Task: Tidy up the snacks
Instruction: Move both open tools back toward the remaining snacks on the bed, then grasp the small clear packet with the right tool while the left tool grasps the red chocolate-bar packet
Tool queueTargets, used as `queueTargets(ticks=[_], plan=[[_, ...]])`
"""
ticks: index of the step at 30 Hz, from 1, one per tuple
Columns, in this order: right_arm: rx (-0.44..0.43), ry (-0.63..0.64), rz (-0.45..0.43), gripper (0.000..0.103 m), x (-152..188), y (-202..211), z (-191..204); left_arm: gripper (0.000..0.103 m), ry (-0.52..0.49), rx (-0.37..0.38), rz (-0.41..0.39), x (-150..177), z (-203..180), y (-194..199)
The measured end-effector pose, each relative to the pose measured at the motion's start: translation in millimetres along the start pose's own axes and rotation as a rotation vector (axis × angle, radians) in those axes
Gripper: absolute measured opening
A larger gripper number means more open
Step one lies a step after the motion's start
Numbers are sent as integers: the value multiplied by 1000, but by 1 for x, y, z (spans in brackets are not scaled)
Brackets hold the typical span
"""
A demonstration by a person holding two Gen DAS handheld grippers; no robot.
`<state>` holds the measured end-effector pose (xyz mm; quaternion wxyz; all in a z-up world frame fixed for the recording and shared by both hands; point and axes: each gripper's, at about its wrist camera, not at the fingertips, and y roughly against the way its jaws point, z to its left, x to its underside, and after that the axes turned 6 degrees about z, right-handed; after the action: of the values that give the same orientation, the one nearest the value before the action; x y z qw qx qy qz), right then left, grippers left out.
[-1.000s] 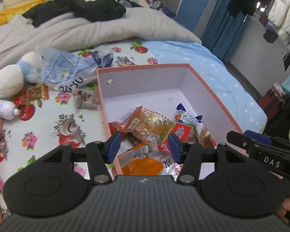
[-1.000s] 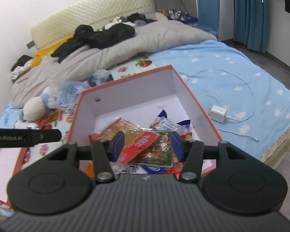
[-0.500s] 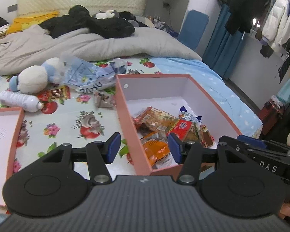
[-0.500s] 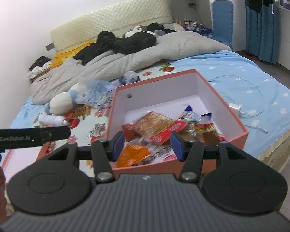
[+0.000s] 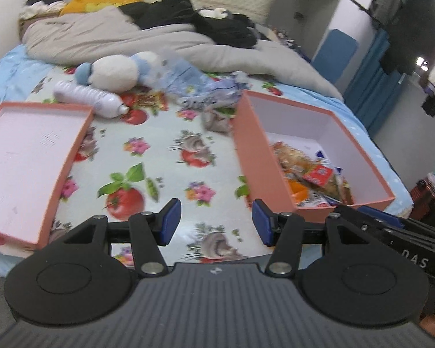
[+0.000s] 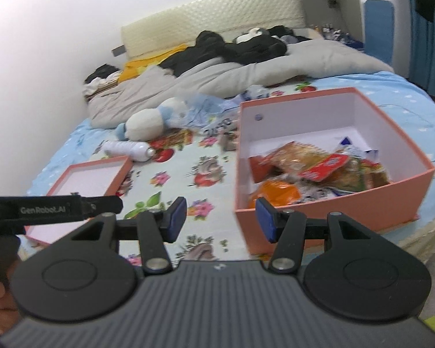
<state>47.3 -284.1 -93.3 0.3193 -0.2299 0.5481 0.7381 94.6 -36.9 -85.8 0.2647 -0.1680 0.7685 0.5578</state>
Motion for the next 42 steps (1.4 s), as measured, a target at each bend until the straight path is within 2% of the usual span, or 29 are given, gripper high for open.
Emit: queueTargets(ticks=[5, 7, 13, 20, 26, 28, 32, 35, 39, 42], plan=[[-16, 55, 12, 55, -6, -22, 21, 64, 2, -37, 14, -20, 25, -20], [-15, 71, 19, 55, -10, -35, 28, 76, -3, -49, 17, -35, 35, -32], [11, 95, 25, 55, -29, -85, 49, 76, 1, -54, 41, -90, 70, -82], [48, 104, 18, 54, -63, -172, 66, 76, -14, -39, 65, -164, 96, -175], [104, 103, 60, 53, -101, -250, 65, 75, -37, -36, 109, -225, 122, -267], [131, 108, 77, 49, -113, -273, 61, 75, -39, -42, 128, -240, 130, -292], [201, 122, 125, 46, -133, -311, 52, 75, -50, -60, 168, -263, 137, -333], [218, 124, 163, 43, -143, -334, 45, 75, -56, -76, 190, -273, 136, -357], [250, 154, 202, 41, -153, -357, 40, 74, -90, -123, 187, -280, 134, -381], [270, 171, 230, 40, -157, -373, 37, 72, -99, -148, 222, -282, 135, -400]])
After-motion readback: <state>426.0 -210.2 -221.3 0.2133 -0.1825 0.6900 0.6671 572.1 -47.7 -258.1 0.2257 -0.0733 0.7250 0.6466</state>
